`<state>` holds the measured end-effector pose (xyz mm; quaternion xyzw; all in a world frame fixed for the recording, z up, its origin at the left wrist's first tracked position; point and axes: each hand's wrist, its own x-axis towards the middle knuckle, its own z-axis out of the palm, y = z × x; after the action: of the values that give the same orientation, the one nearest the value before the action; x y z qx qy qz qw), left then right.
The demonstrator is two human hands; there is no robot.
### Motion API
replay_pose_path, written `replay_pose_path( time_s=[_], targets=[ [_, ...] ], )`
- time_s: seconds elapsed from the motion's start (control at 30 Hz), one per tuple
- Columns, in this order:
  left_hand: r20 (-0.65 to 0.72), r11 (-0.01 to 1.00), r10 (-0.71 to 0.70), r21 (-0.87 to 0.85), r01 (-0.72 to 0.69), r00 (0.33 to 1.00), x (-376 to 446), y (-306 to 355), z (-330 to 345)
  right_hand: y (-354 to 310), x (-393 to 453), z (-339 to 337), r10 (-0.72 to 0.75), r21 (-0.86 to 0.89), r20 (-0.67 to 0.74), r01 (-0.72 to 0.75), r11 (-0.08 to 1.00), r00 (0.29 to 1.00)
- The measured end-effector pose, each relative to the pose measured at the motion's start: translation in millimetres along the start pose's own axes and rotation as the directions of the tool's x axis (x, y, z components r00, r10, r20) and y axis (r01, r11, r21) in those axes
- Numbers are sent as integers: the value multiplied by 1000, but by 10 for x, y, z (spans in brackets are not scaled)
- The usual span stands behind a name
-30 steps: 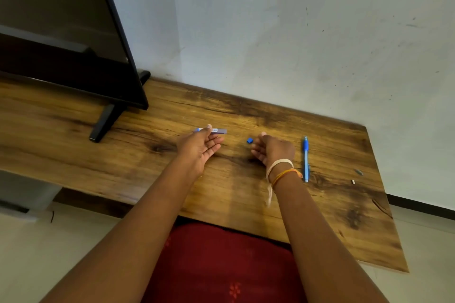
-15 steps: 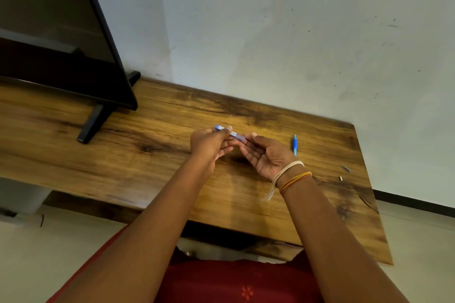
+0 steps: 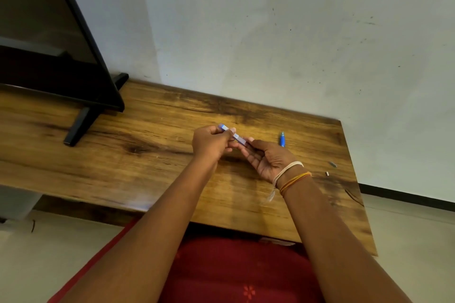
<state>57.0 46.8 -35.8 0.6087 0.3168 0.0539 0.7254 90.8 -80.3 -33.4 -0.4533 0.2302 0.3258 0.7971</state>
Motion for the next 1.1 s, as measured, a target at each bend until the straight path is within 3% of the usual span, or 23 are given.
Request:
replay_pose_path(
  time_s=[0.23, 1.1],
  targets=[
    [125, 922, -227, -293, 255, 966, 27, -6, 50, -91, -9, -60, -35, -9, 36, 35, 999, 999],
    [256, 718, -397, -512, 472, 881, -11, -19, 38, -156, 2, -24, -397, -267, -50, 370, 890, 917]
  ],
)
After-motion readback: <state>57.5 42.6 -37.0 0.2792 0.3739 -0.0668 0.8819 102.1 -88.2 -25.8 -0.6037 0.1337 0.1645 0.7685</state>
